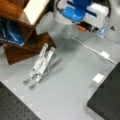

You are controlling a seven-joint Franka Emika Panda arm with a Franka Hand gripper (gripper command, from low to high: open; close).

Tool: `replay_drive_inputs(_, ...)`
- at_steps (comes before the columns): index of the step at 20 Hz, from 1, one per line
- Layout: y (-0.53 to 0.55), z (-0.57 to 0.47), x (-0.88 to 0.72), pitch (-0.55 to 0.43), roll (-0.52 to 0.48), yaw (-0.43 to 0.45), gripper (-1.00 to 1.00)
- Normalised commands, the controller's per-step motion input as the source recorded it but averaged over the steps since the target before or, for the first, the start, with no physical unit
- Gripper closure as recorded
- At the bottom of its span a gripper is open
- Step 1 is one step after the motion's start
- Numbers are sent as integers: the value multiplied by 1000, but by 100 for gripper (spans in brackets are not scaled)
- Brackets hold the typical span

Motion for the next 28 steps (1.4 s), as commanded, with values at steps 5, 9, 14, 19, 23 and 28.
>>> replay_drive_inputs(5, 17, -8, 44, 260, -363, 131, -100)
replay_drive_inputs(9, 111, 15, 251, 136, -272, 109, -100)
replay_drive_inputs(14, 105, 105, 472, 181, -331, 2, -100)
replay_drive_inputs(19, 61, 285, 616, 304, -482, -11, -100)
replay_drive_inputs(23, -43, 445, 528, 416, -579, 17, -100)
replay_drive_inputs(28, -20, 336, 389, 383, -446, -38, -100)
